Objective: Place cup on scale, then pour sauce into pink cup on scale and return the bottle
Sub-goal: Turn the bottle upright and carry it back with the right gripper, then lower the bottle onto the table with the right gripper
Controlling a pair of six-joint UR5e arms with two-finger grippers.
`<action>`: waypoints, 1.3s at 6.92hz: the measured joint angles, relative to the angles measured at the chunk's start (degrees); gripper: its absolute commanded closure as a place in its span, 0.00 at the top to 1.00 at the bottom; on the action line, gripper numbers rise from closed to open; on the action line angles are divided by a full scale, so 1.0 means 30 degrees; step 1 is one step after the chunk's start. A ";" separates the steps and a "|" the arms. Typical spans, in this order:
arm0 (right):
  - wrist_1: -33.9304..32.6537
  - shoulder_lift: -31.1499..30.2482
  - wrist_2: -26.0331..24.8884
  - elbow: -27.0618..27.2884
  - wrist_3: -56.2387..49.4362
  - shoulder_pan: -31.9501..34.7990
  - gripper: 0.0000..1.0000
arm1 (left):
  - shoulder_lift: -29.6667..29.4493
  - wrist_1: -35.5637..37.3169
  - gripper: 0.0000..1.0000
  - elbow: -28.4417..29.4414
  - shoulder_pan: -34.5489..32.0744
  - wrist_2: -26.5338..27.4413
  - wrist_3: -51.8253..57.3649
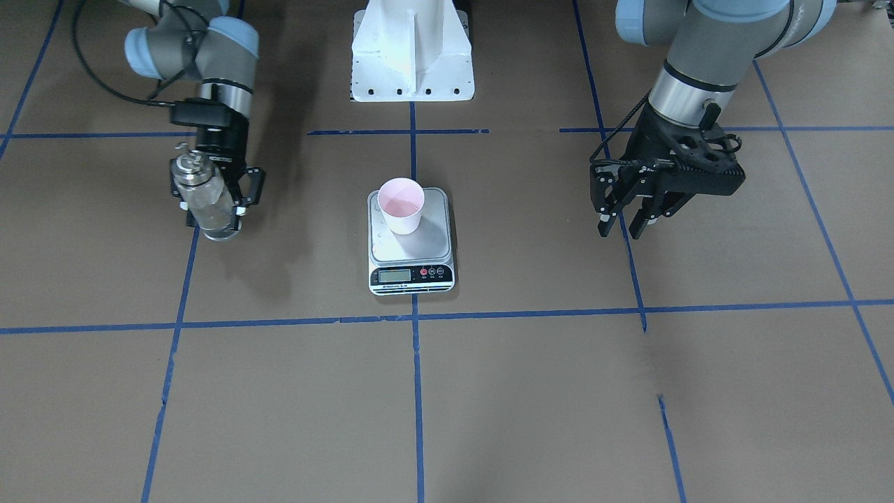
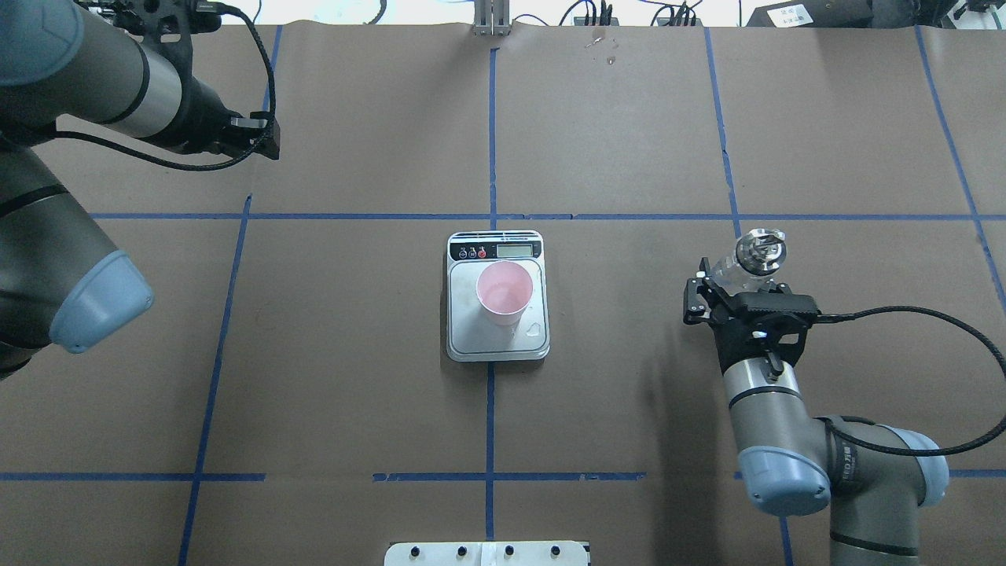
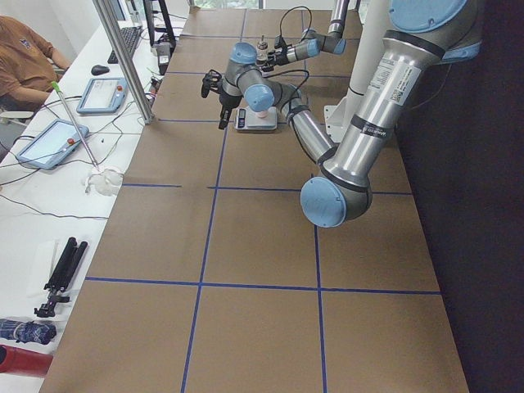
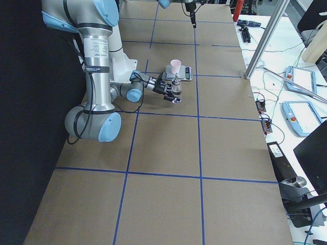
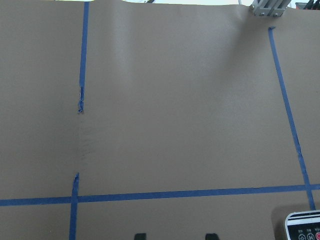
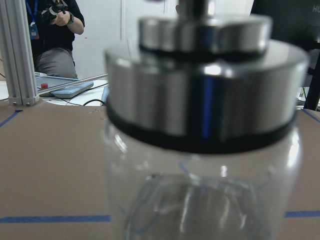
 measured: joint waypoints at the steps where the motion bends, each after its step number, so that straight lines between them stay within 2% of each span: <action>1: 0.0618 -0.0575 -0.0001 -0.0078 0.0221 0.0043 0.00 | 0.0000 0.0014 0.50 -0.0019 0.0000 0.0007 -0.0010; 4: 0.1045 -0.0625 0.0236 -0.1201 0.1381 0.0051 0.00 | -0.0025 0.0023 0.50 -0.0048 0.0000 0.0028 -0.0006; 9: 0.1211 -0.0688 0.1805 -0.1432 0.1404 0.0133 0.00 | -0.0088 0.0052 0.50 -0.0142 0.0001 0.0030 -0.0100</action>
